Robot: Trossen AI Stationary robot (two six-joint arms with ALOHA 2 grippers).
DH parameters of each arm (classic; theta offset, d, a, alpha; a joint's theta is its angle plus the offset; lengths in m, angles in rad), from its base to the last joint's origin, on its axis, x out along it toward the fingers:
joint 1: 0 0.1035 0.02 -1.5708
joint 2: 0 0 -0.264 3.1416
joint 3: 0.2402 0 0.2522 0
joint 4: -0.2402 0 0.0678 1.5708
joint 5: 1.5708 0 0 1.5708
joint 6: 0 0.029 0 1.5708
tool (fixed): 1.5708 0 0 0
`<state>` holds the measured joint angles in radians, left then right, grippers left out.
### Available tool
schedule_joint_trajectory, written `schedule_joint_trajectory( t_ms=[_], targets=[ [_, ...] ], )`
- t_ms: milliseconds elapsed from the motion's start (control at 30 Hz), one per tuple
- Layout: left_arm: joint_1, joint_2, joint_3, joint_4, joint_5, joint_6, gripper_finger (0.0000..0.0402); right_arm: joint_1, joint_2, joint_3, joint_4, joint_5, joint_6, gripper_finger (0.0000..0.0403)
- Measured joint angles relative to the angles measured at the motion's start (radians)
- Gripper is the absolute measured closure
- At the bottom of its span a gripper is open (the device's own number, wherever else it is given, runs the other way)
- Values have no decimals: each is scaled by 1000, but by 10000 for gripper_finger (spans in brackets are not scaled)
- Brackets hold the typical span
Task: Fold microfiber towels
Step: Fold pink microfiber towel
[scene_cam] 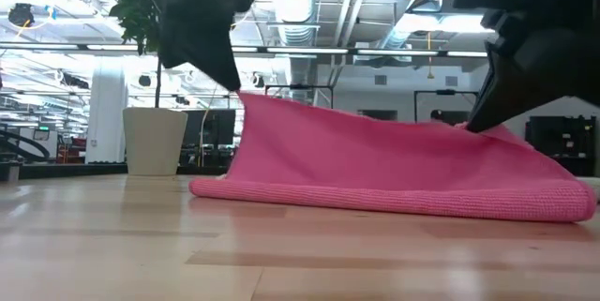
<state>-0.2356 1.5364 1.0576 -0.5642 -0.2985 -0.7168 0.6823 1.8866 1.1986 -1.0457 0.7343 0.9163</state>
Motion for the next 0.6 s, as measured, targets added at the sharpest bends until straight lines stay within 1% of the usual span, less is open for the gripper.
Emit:
schedule_joint_trajectory(
  t_ms=[233, 367, 467, 533, 600],
  targets=[
    [30, 69, 0, -5, 34, 31, 401, -11, 0, -54, 96, -36, 1, 355],
    [33, 88, 0, -7, 30, 32, 401, -11, 0, -62, 79, -34, 33, 343],
    [32, 87, 0, -12, -14, 15, 401, -11, -6, -62, 38, -32, 64, 326],
    [33, 86, 0, -27, -60, 7, 399, -12, -11, -62, -2, -27, 95, 306],
    [38, 86, 0, -30, -76, 18, 389, -12, -10, -62, -46, -25, 125, 282]
  ],
)
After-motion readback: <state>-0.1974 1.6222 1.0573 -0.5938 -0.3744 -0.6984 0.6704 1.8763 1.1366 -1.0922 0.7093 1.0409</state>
